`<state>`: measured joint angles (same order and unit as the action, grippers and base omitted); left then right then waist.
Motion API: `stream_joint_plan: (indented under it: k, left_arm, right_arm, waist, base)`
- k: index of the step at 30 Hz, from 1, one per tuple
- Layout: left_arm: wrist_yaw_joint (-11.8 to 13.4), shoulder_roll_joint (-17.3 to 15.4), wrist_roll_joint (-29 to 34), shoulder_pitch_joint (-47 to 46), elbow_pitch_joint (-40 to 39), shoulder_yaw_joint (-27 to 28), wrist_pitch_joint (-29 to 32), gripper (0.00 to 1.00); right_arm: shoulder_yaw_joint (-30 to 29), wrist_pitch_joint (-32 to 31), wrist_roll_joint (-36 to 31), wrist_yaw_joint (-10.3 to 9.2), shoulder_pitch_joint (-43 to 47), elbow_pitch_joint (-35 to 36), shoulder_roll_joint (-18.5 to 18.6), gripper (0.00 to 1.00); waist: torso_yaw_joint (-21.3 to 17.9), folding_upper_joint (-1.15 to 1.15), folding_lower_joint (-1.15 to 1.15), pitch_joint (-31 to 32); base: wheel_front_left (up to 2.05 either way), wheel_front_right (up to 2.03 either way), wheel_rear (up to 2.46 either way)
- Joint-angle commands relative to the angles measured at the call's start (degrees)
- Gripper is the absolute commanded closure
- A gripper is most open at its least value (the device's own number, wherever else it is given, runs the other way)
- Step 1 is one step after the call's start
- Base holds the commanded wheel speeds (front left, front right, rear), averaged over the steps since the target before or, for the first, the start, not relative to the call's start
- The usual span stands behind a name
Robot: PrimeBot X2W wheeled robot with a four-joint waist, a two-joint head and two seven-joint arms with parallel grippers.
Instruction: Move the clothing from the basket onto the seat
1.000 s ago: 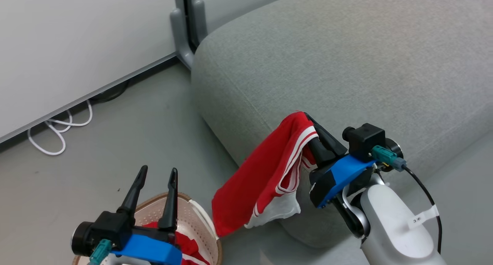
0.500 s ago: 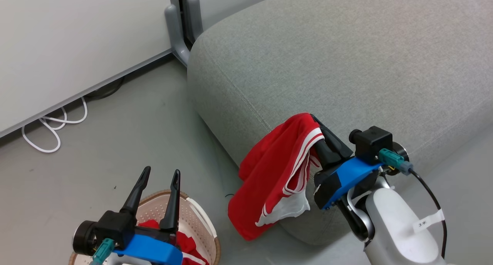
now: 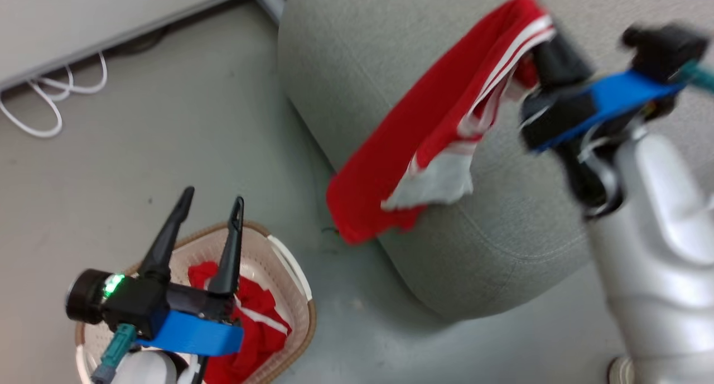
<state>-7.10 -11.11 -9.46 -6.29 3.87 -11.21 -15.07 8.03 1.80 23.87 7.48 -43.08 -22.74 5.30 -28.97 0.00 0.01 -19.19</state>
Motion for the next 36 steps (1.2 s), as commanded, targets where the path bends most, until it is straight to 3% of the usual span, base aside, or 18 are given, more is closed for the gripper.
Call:
stream_joint_plan:
  k: [1,8,18,22,30,32,33,34,36]
  left_arm:
    - [-0.33,-1.07,0.57,-1.45,-1.10,0.24,-0.15,0.00]
    - [-0.42,-4.84,2.05,-3.64,-6.76,0.78,-0.15,0.00]
    - [0.71,-7.63,3.03,-5.12,-13.67,2.25,-0.09,0.00]
    - [0.91,-8.29,3.41,-5.79,-15.87,2.68,-0.12,0.00]
    - [1.06,-9.18,3.33,-6.25,-17.48,2.75,-0.08,0.00]
    - [1.07,-9.20,3.26,-6.35,-17.48,2.49,0.03,0.00]
    - [1.01,-9.20,3.21,-6.37,-17.39,2.35,0.09,0.00]
    - [1.00,-9.21,3.14,-6.41,-17.23,2.26,0.12,0.00]
    - [0.98,-9.17,2.99,-6.50,-16.80,2.10,0.06,0.00]
  right_arm:
    - [-1.73,-0.57,0.81,0.02,-3.25,0.17,1.80,1.00]
    - [-15.18,-3.51,5.28,0.03,-17.45,-2.09,7.37,1.00]
    - [-31.41,-5.88,-2.03,0.02,-30.97,-6.58,16.27,1.00]
    - [-36.90,-4.93,-5.84,0.03,-31.43,-8.98,15.78,1.00]
    - [-41.68,-3.03,-11.41,0.03,-26.26,-18.60,11.42,0.98]
    - [-41.97,-2.62,-12.68,0.03,-25.58,-20.90,11.09,0.60]
    - [-41.72,-2.52,-13.66,0.03,-25.18,-21.94,11.10,0.09]
    - [-41.62,-2.48,-14.27,0.03,-24.79,-23.13,11.02,0.00]
    - [-41.10,-2.80,-16.32,0.03,-24.06,-25.18,11.19,0.00]
  waist:
    - [1.81,0.00,-0.01,-6.27]
    - [3.43,0.00,-0.01,-16.52]
    - [6.05,0.00,-0.01,-26.40]
    - [6.49,0.00,-0.01,-28.57]
    - [7.22,0.00,-0.01,-29.96]
    - [7.47,0.00,-0.01,-30.02]
    - [7.59,0.00,-0.01,-29.98]
    - [7.71,0.00,-0.01,-29.88]
    - [8.05,0.00,-0.01,-29.43]
  base:
    - [0.00,0.00,0.00]
    - [0.00,0.00,0.00]
    - [0.00,0.00,0.00]
    - [0.00,0.00,0.00]
    - [0.00,0.00,0.00]
    - [0.00,0.00,0.00]
    - [0.00,0.00,0.00]
    - [0.00,0.00,0.00]
    - [0.00,0.00,0.00]
